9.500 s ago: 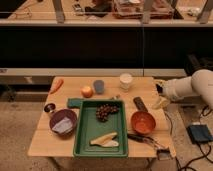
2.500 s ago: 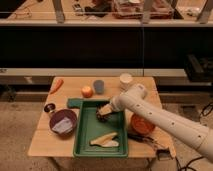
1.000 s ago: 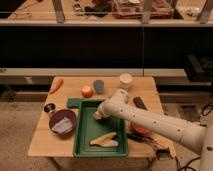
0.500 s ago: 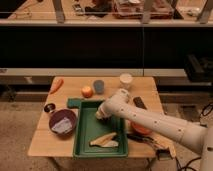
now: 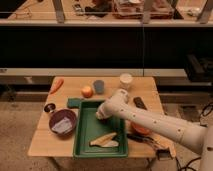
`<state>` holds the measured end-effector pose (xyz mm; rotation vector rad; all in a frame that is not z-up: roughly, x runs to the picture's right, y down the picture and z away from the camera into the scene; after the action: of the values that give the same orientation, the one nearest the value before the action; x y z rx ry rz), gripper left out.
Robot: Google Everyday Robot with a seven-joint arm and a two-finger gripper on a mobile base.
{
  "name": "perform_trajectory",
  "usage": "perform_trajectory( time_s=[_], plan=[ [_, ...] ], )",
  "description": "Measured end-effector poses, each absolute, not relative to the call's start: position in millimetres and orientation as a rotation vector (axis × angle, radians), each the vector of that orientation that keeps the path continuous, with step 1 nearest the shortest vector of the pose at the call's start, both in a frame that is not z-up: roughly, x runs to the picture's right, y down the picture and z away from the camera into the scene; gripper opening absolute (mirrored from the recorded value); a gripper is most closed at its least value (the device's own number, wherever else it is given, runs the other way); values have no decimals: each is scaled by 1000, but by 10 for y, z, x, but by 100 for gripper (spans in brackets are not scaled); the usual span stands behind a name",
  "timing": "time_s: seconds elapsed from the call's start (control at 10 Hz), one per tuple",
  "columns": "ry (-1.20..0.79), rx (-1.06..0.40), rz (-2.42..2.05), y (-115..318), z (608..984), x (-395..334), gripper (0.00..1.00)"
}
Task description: Place grapes in paper cup
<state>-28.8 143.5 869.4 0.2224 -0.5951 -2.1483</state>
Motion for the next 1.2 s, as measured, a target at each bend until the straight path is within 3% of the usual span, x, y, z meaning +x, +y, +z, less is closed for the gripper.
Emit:
perform_trajectory(
  time_s=[1.2],
  plan=[
    [-593,220,-2142,1434,8704,-260,0]
  ],
)
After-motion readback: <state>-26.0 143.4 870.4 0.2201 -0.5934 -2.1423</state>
